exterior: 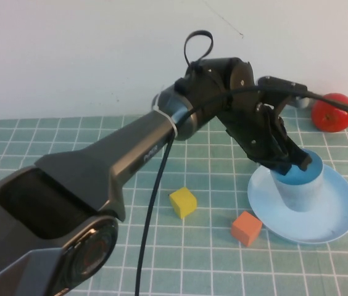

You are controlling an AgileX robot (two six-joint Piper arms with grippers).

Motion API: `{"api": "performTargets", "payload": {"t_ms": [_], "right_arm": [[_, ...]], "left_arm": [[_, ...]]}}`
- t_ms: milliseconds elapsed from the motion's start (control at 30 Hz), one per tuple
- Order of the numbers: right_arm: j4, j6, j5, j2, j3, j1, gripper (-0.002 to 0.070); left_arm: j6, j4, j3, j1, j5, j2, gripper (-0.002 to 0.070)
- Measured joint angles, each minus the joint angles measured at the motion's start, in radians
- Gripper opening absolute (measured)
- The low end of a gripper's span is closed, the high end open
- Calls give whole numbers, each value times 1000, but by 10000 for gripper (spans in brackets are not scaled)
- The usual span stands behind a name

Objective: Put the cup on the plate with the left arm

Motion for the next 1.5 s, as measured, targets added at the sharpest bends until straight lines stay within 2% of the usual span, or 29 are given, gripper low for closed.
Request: {"api": "performTargets", "payload": {"t_ms": [367, 433, 600, 700, 767, 900, 1067, 1300, 1500], "right_arm": [[0, 0, 0, 0, 0, 0, -2], [0, 0, 0, 0, 0, 0, -2], [0, 0, 0, 0, 0, 0, -2], [0, 0, 0, 0, 0, 0, -2], [0, 0, 0, 0, 0, 0, -2], [0, 0, 0, 0, 0, 0, -2], [0, 0, 0, 0, 0, 0, -2], [0, 0, 0, 0, 0, 0, -2], [0, 0, 0, 0, 0, 0, -2]], "left_arm": [[52, -9, 0, -16, -74, 40, 39], [58, -9, 0, -16, -80, 46, 84], [68, -18, 0, -16, -97, 60, 280], [70, -18, 0, -16, -105, 60, 353], [70, -10, 0, -16, -125, 60, 372], [66, 40, -36, -16, -112, 60, 384], [37, 122, -148, -16, 0, 60, 382], [-188, 360, -285, -16, 132, 49, 265], [-256, 481, -292, -16, 172, -50, 242]]}}
